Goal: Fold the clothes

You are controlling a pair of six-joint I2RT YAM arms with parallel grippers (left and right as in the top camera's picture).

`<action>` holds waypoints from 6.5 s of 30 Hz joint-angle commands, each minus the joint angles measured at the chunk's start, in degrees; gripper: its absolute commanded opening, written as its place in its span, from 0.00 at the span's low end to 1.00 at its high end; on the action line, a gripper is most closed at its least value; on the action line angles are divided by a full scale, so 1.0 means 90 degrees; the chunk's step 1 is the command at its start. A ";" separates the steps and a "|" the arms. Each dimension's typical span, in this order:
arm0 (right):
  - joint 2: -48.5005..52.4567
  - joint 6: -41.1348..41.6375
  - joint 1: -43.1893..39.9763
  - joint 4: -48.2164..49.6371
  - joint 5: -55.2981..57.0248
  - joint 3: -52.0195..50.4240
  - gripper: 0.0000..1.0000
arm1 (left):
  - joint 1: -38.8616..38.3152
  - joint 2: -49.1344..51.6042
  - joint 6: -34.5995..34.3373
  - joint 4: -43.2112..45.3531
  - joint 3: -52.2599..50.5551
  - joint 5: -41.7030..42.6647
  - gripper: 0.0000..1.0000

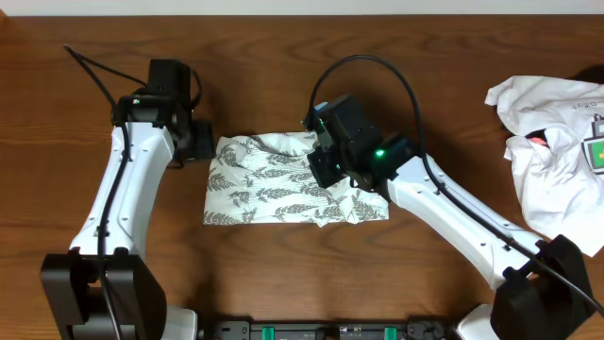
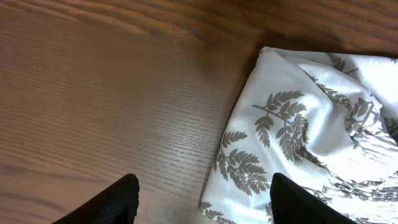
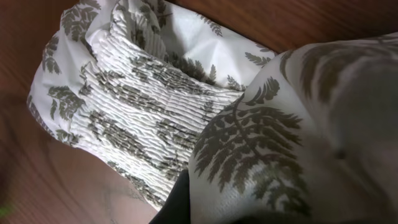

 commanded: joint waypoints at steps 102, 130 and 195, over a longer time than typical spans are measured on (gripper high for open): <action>-0.0498 -0.0391 -0.3752 -0.2098 0.0801 0.0148 0.01 | 0.1358 0.1452 -0.0053 0.3024 -0.2356 0.1705 0.65; 0.0835 -0.0194 -0.1642 -0.1887 0.0442 0.0148 0.01 | 0.1355 0.1452 -0.0058 0.2946 -0.2356 0.1829 0.66; -0.0049 -0.0277 -0.4146 -0.2973 0.2441 0.0291 0.01 | 0.1355 -0.0826 -0.0034 0.2030 -0.2064 0.1872 0.98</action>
